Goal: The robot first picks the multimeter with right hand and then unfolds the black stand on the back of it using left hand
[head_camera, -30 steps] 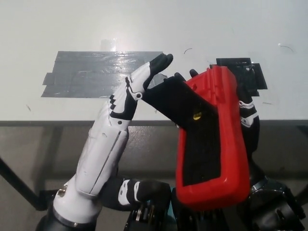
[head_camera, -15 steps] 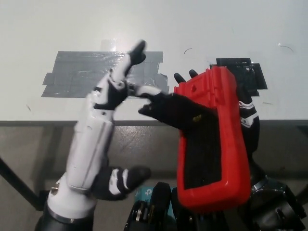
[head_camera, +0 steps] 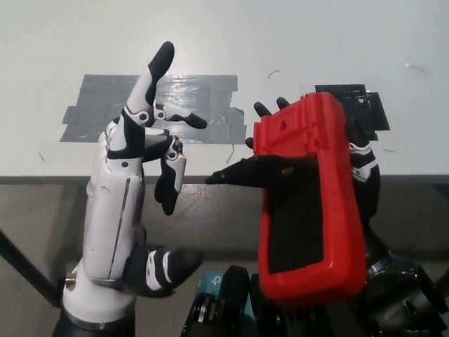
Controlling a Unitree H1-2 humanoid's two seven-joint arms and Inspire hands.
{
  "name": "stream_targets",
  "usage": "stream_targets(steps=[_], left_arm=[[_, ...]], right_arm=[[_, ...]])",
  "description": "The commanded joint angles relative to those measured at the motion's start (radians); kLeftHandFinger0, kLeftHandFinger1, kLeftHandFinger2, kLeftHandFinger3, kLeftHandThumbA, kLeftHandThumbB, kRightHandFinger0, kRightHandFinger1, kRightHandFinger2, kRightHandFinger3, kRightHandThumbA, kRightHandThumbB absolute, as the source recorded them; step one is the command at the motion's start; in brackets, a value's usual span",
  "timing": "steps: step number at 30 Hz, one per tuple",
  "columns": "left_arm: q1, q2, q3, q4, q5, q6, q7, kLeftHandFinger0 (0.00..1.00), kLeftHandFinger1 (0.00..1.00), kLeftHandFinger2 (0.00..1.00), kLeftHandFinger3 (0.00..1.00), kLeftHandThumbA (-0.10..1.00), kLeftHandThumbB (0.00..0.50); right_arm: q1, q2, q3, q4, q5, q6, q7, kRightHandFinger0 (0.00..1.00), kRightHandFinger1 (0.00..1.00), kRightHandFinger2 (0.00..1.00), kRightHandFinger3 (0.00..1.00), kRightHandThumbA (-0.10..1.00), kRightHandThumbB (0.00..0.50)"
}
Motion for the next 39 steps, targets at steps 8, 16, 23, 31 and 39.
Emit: stream_targets(steps=[8, 16, 23, 31, 39], left_arm=[[-0.041, 0.003, 0.04, 0.034, 0.092, -0.192, 0.13, 1.0, 1.0, 1.0, 1.0, 1.0, 0.364], [0.034, -0.003, 0.026, 0.087, 0.071, -0.206, 0.135, 1.0, 1.0, 1.0, 1.0, 1.0, 0.335], [0.098, -0.015, -0.022, 0.098, 0.027, -0.196, 0.116, 1.0, 1.0, 1.0, 1.0, 1.0, 0.347], [0.097, 0.011, -0.038, 0.106, 0.03, -0.22, 0.106, 1.0, 1.0, 1.0, 1.0, 1.0, 0.358], [0.086, 0.041, -0.118, 0.075, -0.121, -0.212, 0.057, 1.0, 0.95, 0.91, 1.0, 1.0, 0.4]], right_arm=[[-0.055, 0.01, -0.015, -0.06, 0.038, -0.01, 0.008, 0.0, 0.0, 0.22, 0.09, -0.1, 0.159], [-0.049, 0.012, -0.011, -0.088, 0.034, -0.014, 0.009, 0.0, 0.0, 0.19, 0.12, -0.1, 0.156], [-0.048, 0.01, -0.009, -0.105, 0.04, -0.013, 0.006, 0.0, 0.0, 0.11, 0.19, -0.1, 0.158], [-0.059, 0.012, -0.011, -0.111, 0.053, -0.009, -0.008, 0.0, 0.0, 0.11, 0.17, -0.1, 0.159], [-0.069, 0.019, -0.018, -0.095, 0.035, -0.03, 0.014, 0.0, 0.0, 0.22, 0.14, -0.1, 0.133]])
